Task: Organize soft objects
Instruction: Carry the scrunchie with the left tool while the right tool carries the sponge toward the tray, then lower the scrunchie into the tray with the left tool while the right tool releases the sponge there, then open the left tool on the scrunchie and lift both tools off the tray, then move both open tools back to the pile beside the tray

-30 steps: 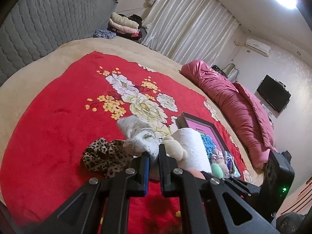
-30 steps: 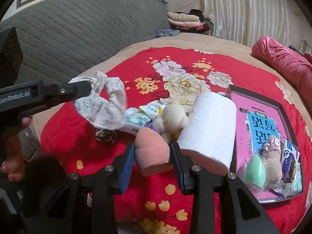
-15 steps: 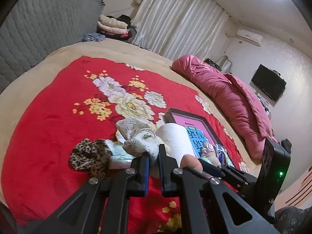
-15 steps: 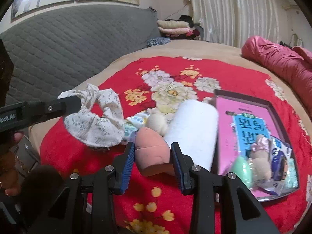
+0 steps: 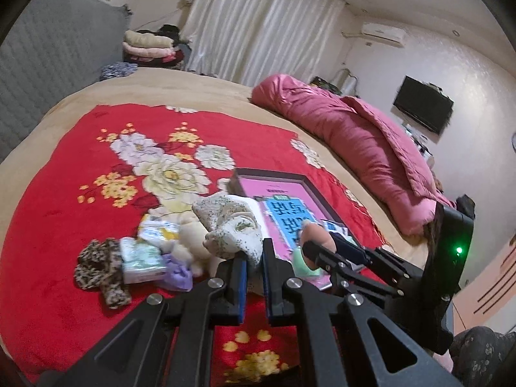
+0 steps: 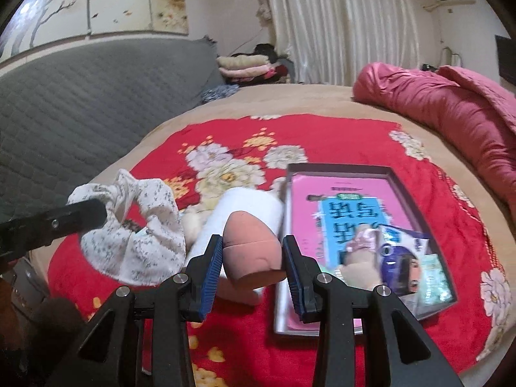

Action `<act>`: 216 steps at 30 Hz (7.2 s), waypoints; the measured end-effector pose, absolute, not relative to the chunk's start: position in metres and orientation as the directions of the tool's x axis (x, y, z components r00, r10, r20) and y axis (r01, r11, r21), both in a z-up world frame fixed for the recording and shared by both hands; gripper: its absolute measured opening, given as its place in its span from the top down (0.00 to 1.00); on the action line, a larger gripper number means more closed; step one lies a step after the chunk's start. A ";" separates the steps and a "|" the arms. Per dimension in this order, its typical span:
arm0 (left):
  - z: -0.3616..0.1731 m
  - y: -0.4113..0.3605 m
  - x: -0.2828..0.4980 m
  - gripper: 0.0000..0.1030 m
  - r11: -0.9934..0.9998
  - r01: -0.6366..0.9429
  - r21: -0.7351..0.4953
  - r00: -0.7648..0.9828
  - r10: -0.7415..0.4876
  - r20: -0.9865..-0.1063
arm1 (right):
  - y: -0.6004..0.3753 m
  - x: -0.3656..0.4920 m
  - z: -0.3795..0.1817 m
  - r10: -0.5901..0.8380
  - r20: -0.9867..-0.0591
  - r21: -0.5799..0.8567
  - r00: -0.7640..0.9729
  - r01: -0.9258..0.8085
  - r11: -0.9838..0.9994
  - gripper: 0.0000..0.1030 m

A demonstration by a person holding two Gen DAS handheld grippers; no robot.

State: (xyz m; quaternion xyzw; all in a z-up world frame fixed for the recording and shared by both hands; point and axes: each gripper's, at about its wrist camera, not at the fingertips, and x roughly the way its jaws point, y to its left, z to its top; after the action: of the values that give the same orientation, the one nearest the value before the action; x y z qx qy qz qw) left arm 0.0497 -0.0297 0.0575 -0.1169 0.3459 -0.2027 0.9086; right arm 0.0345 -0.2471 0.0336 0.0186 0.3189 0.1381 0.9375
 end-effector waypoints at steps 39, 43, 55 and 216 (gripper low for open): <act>0.042 -0.195 0.120 0.92 0.883 0.439 -0.168 0.584 -0.422 -0.693 | -0.371 0.031 0.016 0.008 -0.605 0.144 0.796 0.099 0.985 0.62; 0.031 -0.201 0.132 0.92 0.885 0.433 -0.168 0.568 -0.413 -0.712 | -0.373 0.034 0.014 0.008 -0.610 0.151 0.792 0.107 0.983 0.62; -0.004 -0.212 0.166 0.92 0.895 0.417 -0.160 0.530 -0.382 -0.757 | -0.374 0.041 0.004 0.016 -0.645 0.150 0.764 0.107 0.983 0.62; -0.011 0.079 0.067 0.37 0.963 -0.053 -0.266 0.603 -0.181 -0.777 | -0.115 0.037 0.068 0.320 -0.634 0.031 0.704 -0.391 0.920 0.27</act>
State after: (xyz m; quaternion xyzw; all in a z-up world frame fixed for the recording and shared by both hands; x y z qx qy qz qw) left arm 0.0669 0.0787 -0.0114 -0.1318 0.4438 -0.0362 0.8856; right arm 0.0367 -0.1151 0.0678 -0.0531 0.3331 0.1931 0.9214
